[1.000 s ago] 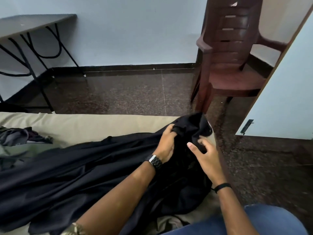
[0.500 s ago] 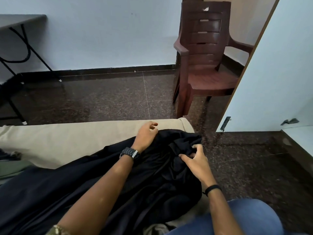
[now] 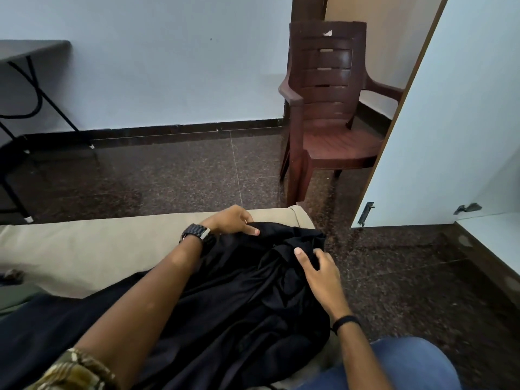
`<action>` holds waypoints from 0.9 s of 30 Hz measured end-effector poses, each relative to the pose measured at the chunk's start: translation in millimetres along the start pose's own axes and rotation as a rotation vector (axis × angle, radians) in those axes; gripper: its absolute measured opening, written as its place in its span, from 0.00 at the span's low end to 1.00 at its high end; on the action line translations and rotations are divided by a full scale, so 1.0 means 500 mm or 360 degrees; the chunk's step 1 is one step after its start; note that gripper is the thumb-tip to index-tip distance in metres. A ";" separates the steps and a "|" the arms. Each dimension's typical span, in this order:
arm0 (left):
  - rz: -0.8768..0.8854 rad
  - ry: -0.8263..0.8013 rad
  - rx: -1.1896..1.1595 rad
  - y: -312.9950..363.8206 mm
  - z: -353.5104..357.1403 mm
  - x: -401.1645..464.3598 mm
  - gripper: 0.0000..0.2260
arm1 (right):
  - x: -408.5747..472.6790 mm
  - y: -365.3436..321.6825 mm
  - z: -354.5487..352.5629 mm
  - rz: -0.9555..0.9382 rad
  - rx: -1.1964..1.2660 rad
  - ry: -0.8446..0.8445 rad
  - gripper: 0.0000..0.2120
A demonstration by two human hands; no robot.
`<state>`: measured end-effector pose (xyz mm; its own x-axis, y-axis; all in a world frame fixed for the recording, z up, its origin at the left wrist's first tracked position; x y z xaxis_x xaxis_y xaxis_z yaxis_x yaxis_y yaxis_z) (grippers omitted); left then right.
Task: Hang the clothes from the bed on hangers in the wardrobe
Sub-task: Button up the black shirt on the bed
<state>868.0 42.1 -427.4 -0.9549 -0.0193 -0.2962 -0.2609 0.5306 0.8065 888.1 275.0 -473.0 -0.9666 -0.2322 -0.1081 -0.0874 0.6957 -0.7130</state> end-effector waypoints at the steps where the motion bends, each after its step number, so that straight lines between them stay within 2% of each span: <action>1: 0.0077 0.0019 0.0006 0.021 -0.015 -0.007 0.06 | -0.001 -0.010 -0.018 -0.0030 0.0040 0.0126 0.29; 3: 0.0271 0.0088 0.0142 0.073 -0.040 -0.024 0.03 | -0.005 -0.034 -0.070 -0.0128 0.0086 0.0472 0.16; 4: 0.0391 0.0107 0.0236 0.106 -0.046 -0.034 0.03 | -0.008 -0.058 -0.096 -0.0220 0.0021 0.0614 0.13; 6: 0.0638 0.0135 0.0419 0.180 -0.049 -0.059 0.03 | -0.007 -0.129 -0.134 -0.0523 -0.0191 0.0714 0.19; 9: 0.0993 0.0242 0.0687 0.289 -0.055 -0.098 0.02 | 0.015 -0.241 -0.158 -0.0887 -0.0307 0.0410 0.21; 11: 0.1141 0.0364 0.0791 0.346 -0.067 -0.123 0.03 | 0.029 -0.296 -0.175 -0.0934 -0.0351 0.0282 0.12; 12: 0.1207 0.0419 0.0827 0.371 -0.077 -0.138 0.04 | 0.030 -0.323 -0.193 -0.0947 -0.0392 0.0320 0.07; 14: 0.1292 0.0483 0.0861 0.406 -0.095 -0.157 0.05 | 0.031 -0.367 -0.227 -0.0985 -0.0472 0.0468 0.09; 17: 0.1406 0.0593 0.0933 0.454 -0.136 -0.190 0.05 | 0.021 -0.423 -0.278 -0.0984 -0.0375 0.0605 0.11; 20: 0.1522 0.0712 0.1071 0.509 -0.179 -0.224 0.05 | 0.014 -0.478 -0.311 -0.1002 -0.0346 0.0510 0.09; 23: 0.1688 0.0881 0.1384 0.569 -0.216 -0.271 0.08 | -0.017 -0.534 -0.361 -0.1143 -0.0462 0.0426 0.25; 24: 0.1784 0.0978 0.1508 0.590 -0.228 -0.292 0.09 | -0.030 -0.550 -0.371 -0.1209 -0.0581 0.0377 0.27; 27: 0.1974 0.1261 0.1767 0.655 -0.267 -0.358 0.08 | -0.061 -0.591 -0.406 -0.1384 -0.0979 0.0364 0.20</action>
<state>934.8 106.3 -41.7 -0.4229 0.5998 0.6793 0.4482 0.7899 -0.4184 894.4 214.5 -118.4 -0.5324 -0.7218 0.4422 -0.8070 0.5905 -0.0077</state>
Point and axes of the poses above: each hand's wrist, its own x-axis towards the middle knuckle, its own z-axis out of the palm, y = z × x, the point moved 9 cm from there along x, towards the middle knuckle, and after that the axes turned 15 degrees about -x, right-handed, at the moved point
